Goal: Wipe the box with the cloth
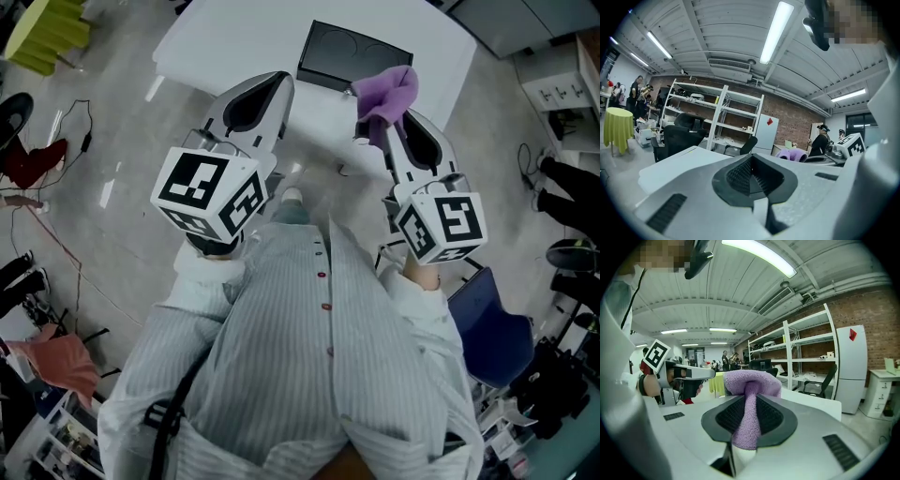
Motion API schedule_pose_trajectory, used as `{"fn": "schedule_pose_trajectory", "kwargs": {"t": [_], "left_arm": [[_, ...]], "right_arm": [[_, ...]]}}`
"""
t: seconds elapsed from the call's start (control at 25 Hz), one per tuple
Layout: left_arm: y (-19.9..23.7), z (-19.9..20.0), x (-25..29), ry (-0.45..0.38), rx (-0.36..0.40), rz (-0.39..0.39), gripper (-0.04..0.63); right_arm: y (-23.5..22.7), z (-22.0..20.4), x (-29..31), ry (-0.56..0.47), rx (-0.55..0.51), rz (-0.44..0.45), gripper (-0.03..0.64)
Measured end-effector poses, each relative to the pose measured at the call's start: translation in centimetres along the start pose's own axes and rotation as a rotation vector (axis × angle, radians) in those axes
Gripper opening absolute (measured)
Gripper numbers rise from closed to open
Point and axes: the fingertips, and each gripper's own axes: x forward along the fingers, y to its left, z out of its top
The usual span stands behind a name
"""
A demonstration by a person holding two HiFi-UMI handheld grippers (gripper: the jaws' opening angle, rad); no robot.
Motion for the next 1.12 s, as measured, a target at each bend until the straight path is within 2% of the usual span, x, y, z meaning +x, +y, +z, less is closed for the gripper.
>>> {"fn": "schedule_pose_trajectory", "kwargs": {"t": [0.28,0.6,1.12], "left_arm": [[2.7,-1.1,1.3,0.041,-0.028,-0.033,0.006],[4.2,-1.7,4.5,0.050,-0.045,-0.027,0.006],[6.1,1.7,15.5,0.041,-0.025,-0.025,0.006]], "right_arm": [[-0.5,-0.6,2.3,0.038,0.015,-0.053,0.072],[-3.4,-0.7,4.7,0.048,0.016,-0.065,0.072],[-12.0,2.3,11.5,0.046,0.014,-0.038,0.072]]}}
